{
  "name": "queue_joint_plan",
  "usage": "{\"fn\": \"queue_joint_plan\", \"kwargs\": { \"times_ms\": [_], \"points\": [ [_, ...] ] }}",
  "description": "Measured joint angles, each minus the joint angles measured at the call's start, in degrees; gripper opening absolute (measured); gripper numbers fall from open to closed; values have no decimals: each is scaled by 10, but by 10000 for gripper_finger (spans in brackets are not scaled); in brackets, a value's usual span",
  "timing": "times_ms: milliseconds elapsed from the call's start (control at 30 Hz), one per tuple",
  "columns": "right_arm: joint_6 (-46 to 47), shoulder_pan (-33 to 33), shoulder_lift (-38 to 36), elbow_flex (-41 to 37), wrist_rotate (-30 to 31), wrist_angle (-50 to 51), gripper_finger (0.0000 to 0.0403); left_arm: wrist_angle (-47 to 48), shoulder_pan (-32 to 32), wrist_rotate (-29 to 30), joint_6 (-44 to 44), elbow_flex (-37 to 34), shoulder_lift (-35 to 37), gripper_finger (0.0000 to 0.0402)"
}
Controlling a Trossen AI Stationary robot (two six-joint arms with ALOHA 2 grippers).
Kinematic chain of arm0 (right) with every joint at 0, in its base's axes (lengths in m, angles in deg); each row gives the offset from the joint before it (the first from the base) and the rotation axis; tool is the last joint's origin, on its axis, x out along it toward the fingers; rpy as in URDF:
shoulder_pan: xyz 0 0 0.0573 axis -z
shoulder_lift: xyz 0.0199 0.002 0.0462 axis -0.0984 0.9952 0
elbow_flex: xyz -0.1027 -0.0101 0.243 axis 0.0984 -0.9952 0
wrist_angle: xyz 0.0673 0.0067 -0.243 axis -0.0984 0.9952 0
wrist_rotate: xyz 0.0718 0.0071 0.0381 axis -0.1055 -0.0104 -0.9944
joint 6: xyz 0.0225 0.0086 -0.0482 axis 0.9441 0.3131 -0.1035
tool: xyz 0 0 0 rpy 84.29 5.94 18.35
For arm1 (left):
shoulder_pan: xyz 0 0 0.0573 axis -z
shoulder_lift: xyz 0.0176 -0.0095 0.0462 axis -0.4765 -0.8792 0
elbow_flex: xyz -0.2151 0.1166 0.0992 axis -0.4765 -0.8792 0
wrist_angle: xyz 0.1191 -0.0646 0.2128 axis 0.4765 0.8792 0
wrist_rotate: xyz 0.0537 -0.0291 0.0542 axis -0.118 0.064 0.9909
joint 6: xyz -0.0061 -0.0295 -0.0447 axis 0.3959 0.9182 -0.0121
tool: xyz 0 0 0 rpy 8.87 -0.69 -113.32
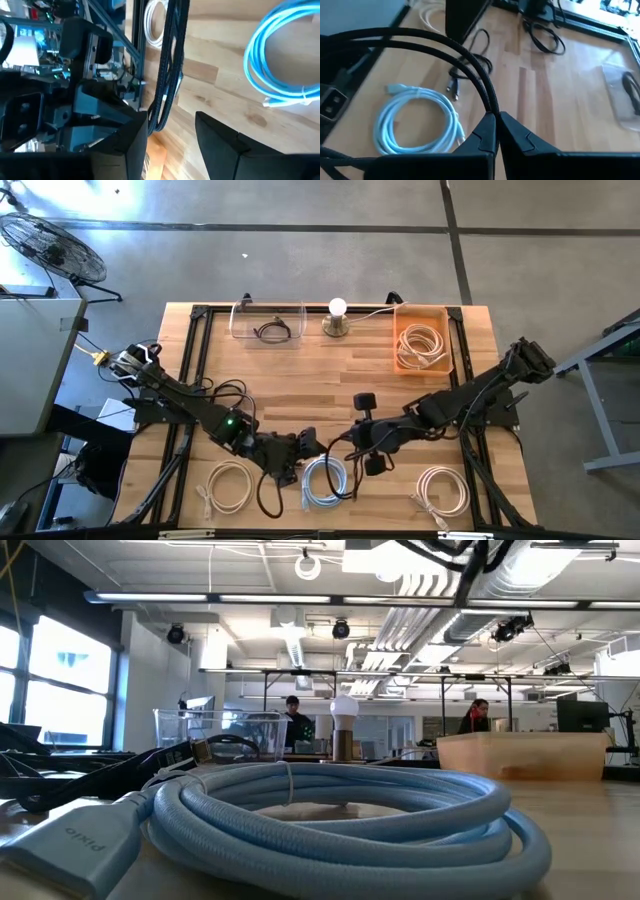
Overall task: Pick & Place USB Port
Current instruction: Put the black USB cable into the transparent bin
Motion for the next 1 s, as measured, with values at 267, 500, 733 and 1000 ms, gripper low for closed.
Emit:
{"fn": "queue_joint_plan", "kwargs": {
  "times_ms": [267,500,733,1000],
  "points": [
    [-13,21,0,0,-38,-28,0,-6,0,4,-1,0,0,160],
    [-26,40,0,0,-74,-56,0,-15,-6,4,0,0,0,160],
    [-40,45,1,0,-85,-65,0,-26,-19,10,-10,0,0,160],
    [-41,45,1,0,-87,-64,0,-26,-32,19,-9,0,0,39]
  ]
}}
